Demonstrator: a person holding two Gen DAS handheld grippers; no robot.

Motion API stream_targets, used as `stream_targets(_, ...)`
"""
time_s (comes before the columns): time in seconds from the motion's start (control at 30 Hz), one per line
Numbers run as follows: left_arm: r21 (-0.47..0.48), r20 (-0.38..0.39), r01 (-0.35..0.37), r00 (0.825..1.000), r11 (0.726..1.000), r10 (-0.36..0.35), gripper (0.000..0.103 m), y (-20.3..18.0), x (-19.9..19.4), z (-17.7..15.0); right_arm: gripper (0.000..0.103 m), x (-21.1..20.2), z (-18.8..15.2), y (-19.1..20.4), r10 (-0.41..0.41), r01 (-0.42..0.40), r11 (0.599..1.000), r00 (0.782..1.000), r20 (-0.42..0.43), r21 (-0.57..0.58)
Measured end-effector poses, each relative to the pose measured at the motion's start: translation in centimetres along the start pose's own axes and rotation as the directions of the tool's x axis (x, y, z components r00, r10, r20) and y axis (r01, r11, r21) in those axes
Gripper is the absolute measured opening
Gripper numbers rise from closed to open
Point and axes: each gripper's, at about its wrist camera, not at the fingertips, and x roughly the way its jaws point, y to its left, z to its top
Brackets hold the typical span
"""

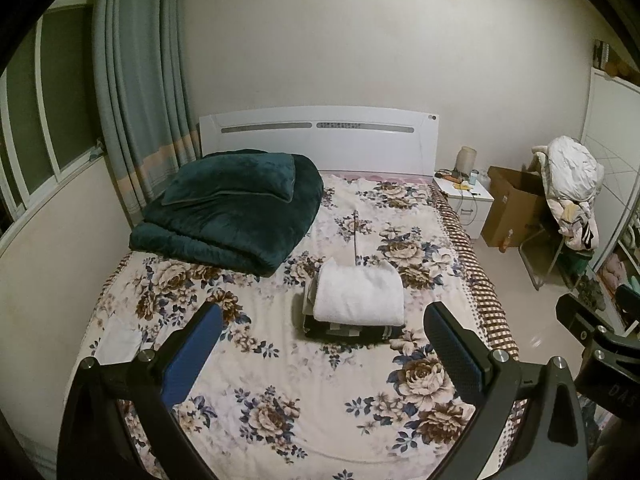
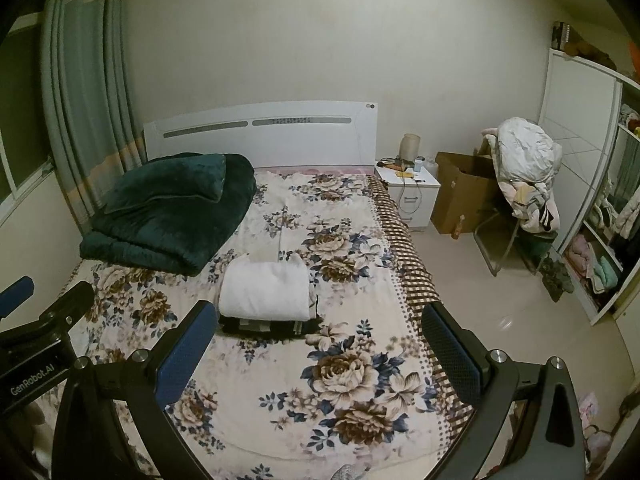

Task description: Fold small clothes

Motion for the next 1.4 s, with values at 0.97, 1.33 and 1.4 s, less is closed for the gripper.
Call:
stream_targets(0.97,-0.004,0.005,-0.005,1.000,1.000,0.005,0.103,0.4,-1.8,0.1,0.103,-1.4,-0.3,0.0,0.023,-0.023,1.000,1.000,-0.003,0.006)
stream_targets(1.33,-0.003,0.010,-0.007,1.000,1.000,0.007,0.103,0.7,-2.1,0.3,0.103,-1.9,-0.5,0.1,0.020,-0.021,1.000,1.000,0.002,0.010)
stream_targets(1.4,-0.004,0.009,-0.005,1.000,1.000,0.005,0.103,0.7,-2.1,0.3,0.103,-2.0,-0.4,0.1,0.019,-0.019,1.000,1.000,0.004,0.009)
